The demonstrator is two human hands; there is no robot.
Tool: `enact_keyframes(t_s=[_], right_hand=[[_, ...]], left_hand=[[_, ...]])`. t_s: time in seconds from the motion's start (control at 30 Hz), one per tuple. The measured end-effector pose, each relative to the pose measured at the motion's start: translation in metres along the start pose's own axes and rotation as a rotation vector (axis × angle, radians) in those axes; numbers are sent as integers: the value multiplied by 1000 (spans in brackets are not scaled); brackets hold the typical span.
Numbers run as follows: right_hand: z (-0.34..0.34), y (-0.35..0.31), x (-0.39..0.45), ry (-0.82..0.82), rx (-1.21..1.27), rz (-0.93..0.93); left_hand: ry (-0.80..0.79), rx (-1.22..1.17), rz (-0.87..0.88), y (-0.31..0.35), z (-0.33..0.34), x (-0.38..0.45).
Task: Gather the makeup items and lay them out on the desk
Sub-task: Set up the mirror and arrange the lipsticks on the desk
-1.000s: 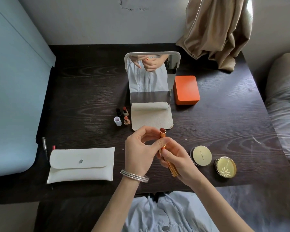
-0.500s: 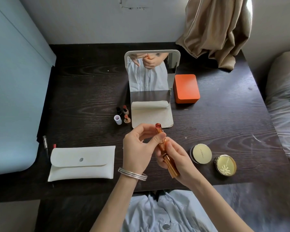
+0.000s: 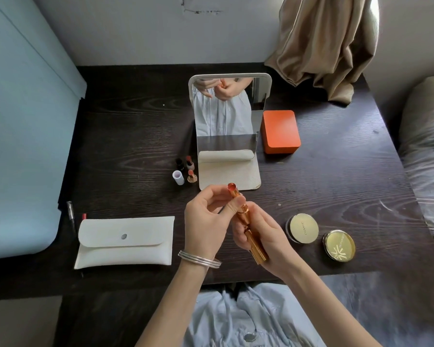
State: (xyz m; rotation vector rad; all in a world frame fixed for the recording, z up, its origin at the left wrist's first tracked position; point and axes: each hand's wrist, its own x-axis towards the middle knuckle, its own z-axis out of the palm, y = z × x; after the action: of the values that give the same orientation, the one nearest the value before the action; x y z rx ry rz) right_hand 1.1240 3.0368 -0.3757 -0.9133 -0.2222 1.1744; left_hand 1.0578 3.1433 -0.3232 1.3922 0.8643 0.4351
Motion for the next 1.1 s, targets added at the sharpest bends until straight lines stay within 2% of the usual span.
enact_keyframes(t_s=[0.33, 0.7, 0.93, 1.1], right_hand=[[0, 2, -1, 39, 0, 41], [-1, -2, -2, -11, 6, 66], [-1, -8, -4, -24, -91, 154], [-4, -12, -3, -17, -68, 201]], left_hand=[[28, -4, -5, -8, -3, -1], [34, 20, -12, -8, -3, 1], [-8, 5, -61, -8, 0, 1], [-68, 25, -66, -10, 3, 4]])
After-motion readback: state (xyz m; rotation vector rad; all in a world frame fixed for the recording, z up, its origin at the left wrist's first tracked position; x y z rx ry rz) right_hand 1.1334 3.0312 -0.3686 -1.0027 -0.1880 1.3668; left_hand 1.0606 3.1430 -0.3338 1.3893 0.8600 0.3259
